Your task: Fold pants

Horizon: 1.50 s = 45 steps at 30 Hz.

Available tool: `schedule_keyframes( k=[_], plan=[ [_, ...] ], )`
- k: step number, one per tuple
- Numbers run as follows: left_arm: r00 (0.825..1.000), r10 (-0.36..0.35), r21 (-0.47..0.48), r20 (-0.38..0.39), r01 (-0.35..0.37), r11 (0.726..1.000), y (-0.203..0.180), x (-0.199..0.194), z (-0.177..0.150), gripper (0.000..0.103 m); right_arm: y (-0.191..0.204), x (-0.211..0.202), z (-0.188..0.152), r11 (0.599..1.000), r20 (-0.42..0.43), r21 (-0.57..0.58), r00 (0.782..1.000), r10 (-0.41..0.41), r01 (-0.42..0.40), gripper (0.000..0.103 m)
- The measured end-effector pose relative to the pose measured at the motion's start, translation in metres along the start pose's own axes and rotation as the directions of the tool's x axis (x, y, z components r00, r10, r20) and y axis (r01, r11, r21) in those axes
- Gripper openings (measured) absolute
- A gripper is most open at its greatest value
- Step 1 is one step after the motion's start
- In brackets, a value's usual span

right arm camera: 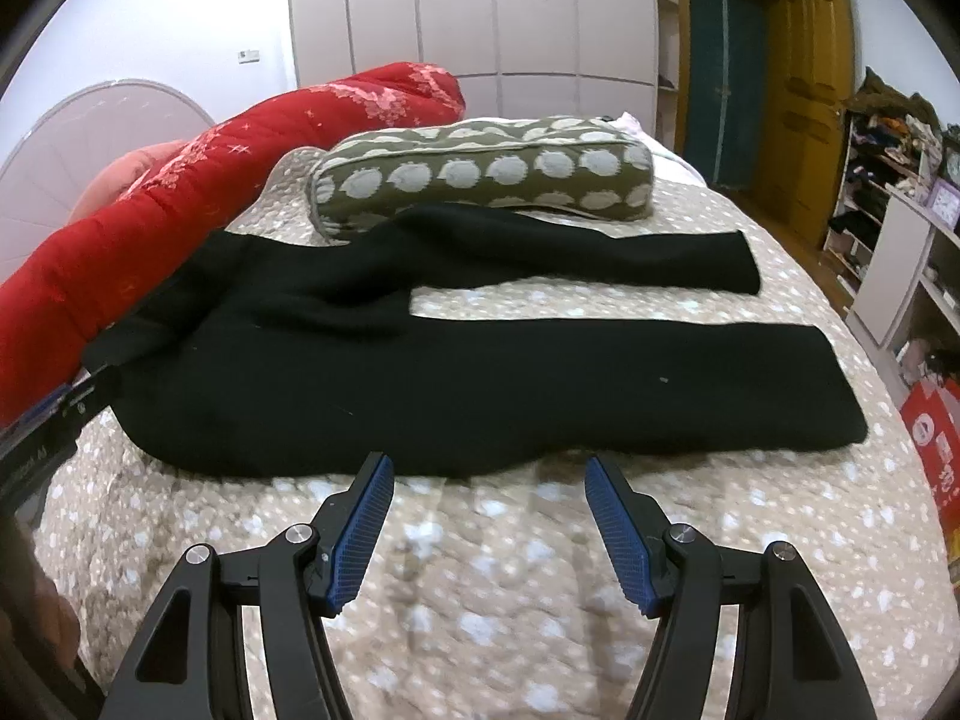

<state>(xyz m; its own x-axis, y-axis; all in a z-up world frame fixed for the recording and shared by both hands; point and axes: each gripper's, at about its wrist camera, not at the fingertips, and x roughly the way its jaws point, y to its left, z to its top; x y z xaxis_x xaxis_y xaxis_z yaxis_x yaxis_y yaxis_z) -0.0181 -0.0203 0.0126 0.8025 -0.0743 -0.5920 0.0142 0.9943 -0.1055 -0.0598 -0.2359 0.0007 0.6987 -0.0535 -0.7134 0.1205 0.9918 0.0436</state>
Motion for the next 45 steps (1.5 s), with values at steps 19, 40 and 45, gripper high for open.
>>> schedule_keyframes(
  k=[19,40,45],
  plan=[
    [1.000,-0.020,0.021,-0.019,0.021,1.000,-0.016,0.005,-0.008,0.072,-0.001,0.000,-0.002,0.997,-0.008,0.075,1.000,-0.018,0.019,0.065],
    [0.998,-0.052,0.057,-0.043,0.054,0.997,-0.027,0.013,-0.015,0.072,0.005,0.004,-0.002,0.998,-0.011,0.031,0.999,-0.047,0.047,0.065],
    [0.997,-0.054,0.053,-0.051,0.057,0.997,-0.026,0.016,-0.015,0.072,0.007,0.006,0.000,0.998,-0.016,0.018,0.999,-0.052,0.052,0.065]
  ],
)
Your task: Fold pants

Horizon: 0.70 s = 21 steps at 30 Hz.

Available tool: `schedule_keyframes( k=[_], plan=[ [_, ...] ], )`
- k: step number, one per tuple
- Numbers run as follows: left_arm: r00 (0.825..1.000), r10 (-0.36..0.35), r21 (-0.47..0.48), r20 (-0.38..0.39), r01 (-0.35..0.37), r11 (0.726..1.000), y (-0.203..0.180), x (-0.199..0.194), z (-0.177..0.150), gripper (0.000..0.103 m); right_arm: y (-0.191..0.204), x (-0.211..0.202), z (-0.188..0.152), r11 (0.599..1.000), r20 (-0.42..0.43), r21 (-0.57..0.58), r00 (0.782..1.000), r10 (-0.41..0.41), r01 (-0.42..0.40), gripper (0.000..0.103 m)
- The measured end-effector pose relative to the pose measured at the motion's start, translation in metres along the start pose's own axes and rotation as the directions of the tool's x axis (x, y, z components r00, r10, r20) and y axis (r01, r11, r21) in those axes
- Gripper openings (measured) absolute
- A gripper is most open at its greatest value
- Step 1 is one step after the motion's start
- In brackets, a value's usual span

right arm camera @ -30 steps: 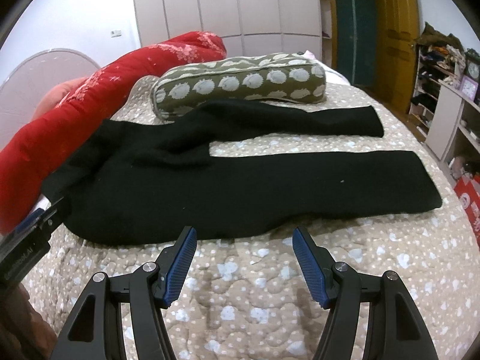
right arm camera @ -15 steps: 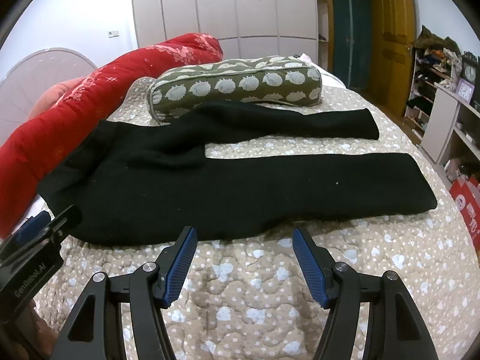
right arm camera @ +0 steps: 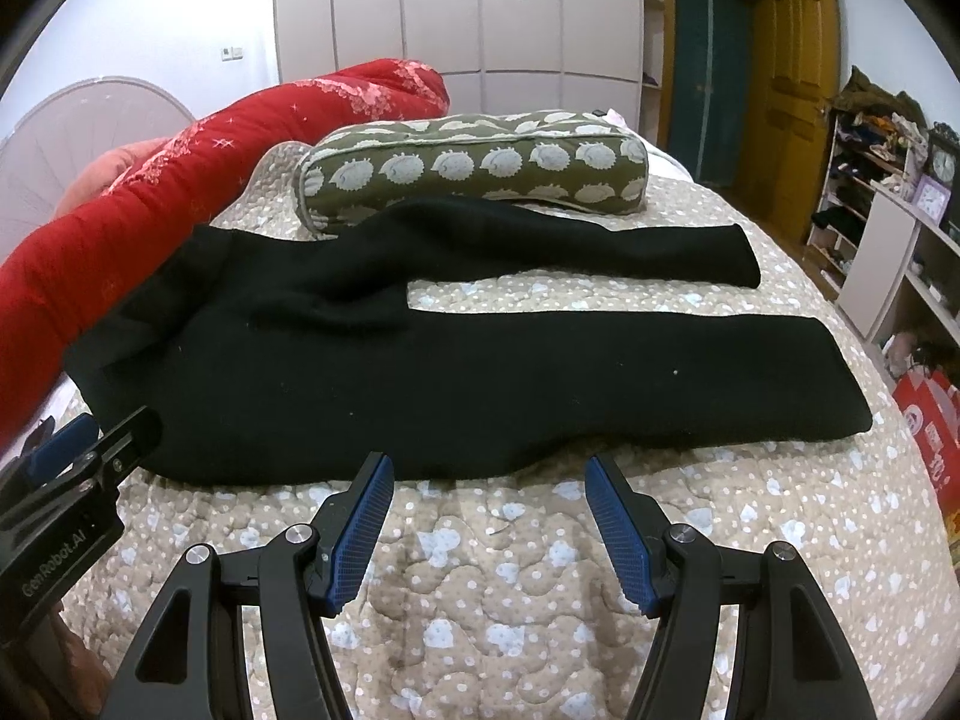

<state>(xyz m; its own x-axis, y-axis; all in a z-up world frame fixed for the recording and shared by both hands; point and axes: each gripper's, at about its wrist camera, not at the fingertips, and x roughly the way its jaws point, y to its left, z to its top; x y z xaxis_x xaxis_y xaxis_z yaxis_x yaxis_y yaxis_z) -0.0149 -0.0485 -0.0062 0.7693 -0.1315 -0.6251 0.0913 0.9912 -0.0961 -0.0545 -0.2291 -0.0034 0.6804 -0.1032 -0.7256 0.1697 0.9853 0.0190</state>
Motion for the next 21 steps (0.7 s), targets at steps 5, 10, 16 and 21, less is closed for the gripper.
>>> schedule_keyframes(
  k=[5,10,16,21],
  plan=[
    [1.000,-0.007,-0.002,-0.008,0.007,1.000,0.0010,0.0016,-0.0002,0.072,0.0036,0.0010,0.0002,1.000,-0.007,-0.014,1.000,-0.001,0.000,0.065],
    [1.000,-0.009,0.000,-0.010,0.009,1.000,0.0009,0.0024,0.0001,0.079,0.0042,0.0040,-0.0014,1.000,-0.020,-0.014,1.000,0.005,-0.006,0.065],
    [1.000,-0.016,-0.001,-0.006,0.016,1.000,0.0007,0.0028,0.0002,0.079,0.0046,0.0044,-0.0021,1.000,-0.021,-0.013,1.000,0.006,-0.006,0.065],
    [1.000,-0.013,0.001,-0.006,0.013,1.000,0.0005,0.0030,-0.0002,0.079,0.0037,0.0051,-0.0035,1.000,-0.027,-0.006,1.000,0.012,-0.012,0.065]
  ],
)
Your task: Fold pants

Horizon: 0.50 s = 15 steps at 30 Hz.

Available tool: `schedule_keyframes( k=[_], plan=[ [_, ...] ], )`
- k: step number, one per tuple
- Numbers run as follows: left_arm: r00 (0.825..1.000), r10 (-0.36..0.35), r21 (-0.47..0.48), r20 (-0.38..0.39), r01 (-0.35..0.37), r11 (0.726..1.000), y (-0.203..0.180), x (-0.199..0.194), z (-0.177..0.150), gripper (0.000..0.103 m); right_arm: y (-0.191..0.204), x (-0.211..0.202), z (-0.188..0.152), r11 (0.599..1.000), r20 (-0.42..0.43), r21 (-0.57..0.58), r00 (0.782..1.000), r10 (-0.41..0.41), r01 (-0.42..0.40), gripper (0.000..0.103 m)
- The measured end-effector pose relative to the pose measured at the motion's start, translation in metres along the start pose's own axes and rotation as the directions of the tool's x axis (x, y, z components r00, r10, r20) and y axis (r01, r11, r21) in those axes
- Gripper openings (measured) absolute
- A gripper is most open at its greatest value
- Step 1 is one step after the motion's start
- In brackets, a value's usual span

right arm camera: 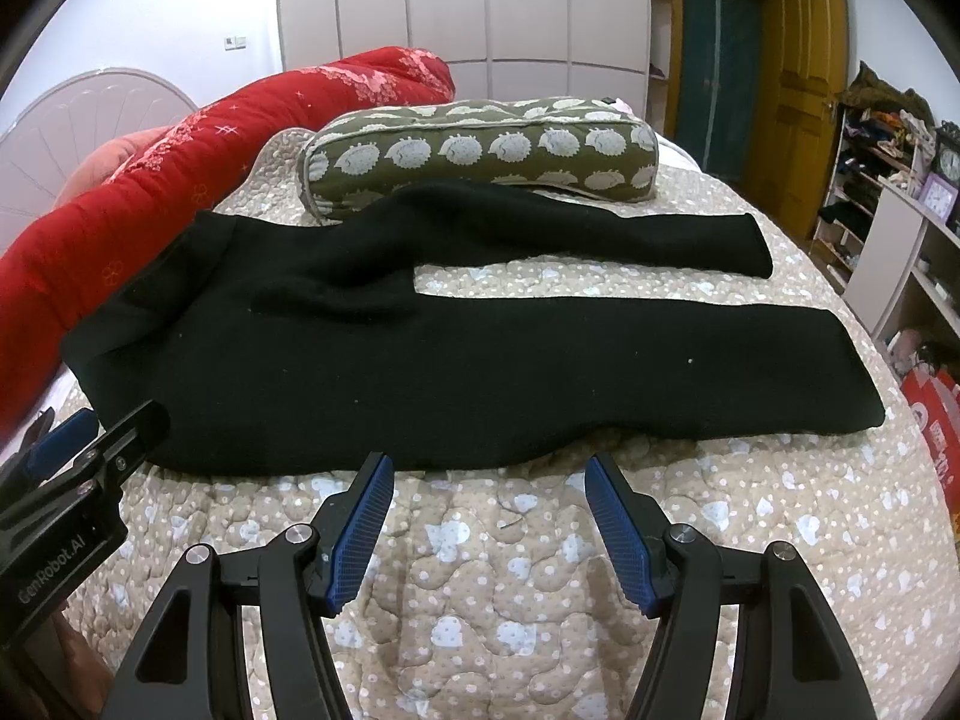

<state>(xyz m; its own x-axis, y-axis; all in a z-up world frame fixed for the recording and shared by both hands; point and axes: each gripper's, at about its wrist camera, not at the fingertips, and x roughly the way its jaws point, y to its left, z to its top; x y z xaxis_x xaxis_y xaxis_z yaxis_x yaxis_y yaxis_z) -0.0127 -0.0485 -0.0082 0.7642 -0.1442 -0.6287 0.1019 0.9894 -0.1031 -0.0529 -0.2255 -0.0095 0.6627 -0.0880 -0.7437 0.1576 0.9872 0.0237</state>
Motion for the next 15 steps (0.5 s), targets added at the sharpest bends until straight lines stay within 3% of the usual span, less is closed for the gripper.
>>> schedule_keyframes(
  k=[15],
  plan=[
    [1.000,0.013,-0.008,-0.014,-0.014,1.000,0.0032,0.0048,-0.0017,0.079,-0.0003,0.0048,-0.0013,1.000,-0.019,0.004,1.000,0.004,-0.004,0.065]
  ],
)
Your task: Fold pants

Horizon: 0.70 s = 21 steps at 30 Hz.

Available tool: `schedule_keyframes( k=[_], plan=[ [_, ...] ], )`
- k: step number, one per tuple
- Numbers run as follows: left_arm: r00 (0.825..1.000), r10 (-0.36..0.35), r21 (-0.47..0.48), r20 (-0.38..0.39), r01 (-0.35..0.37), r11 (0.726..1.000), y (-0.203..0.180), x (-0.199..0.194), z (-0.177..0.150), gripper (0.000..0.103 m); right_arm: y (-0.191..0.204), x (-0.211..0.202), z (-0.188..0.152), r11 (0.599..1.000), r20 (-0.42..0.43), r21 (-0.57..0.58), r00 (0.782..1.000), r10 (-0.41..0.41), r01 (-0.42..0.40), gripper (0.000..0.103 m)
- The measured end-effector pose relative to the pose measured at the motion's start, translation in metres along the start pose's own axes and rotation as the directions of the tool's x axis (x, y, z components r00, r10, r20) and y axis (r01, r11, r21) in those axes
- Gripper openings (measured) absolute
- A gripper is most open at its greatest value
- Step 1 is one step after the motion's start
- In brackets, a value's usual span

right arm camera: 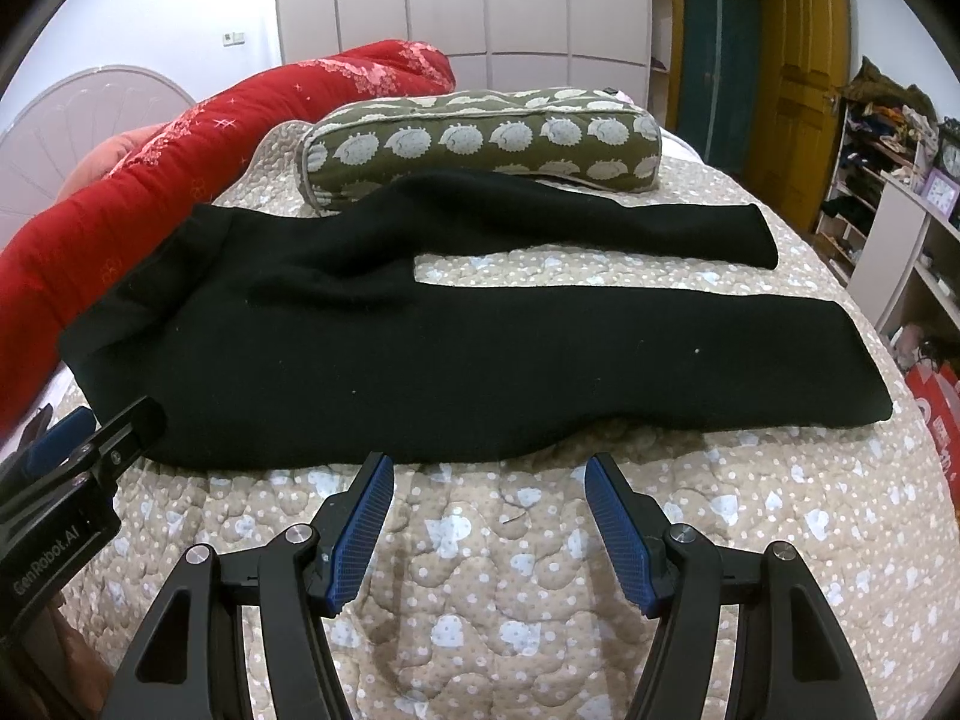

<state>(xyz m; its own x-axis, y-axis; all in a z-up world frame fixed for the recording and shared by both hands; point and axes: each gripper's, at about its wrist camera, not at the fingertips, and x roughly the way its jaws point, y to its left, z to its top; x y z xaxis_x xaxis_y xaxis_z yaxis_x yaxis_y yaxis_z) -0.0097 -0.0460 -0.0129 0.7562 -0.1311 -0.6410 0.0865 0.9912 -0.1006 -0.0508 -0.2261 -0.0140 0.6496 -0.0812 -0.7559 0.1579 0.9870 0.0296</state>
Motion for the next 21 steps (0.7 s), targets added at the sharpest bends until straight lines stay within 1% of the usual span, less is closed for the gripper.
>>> schedule_keyframes(
  k=[21],
  plan=[
    [1.000,0.008,-0.008,-0.010,-0.008,1.000,0.0027,0.0044,0.0007,0.079,-0.0001,0.0073,-0.0024,1.000,-0.026,0.002,1.000,0.012,-0.012,0.065]
  ],
)
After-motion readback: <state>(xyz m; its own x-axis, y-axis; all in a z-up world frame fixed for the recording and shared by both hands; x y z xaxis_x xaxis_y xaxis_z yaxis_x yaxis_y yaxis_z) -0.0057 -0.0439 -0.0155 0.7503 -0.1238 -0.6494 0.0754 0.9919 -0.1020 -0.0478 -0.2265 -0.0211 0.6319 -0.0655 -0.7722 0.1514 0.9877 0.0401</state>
